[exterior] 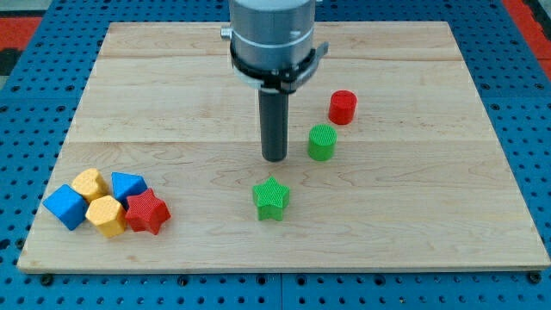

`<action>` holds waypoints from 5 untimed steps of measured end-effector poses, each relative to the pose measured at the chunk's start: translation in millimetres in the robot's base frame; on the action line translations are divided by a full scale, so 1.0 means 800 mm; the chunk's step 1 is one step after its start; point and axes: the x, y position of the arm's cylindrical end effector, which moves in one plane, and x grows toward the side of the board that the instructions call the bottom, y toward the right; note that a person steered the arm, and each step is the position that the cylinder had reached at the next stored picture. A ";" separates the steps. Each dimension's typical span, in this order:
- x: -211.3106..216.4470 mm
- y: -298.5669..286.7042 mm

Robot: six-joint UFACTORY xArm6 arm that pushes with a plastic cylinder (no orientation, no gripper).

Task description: Move the green blocks to the bottom center of the board

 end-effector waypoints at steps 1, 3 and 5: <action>-0.051 -0.002; -0.042 0.093; 0.060 0.097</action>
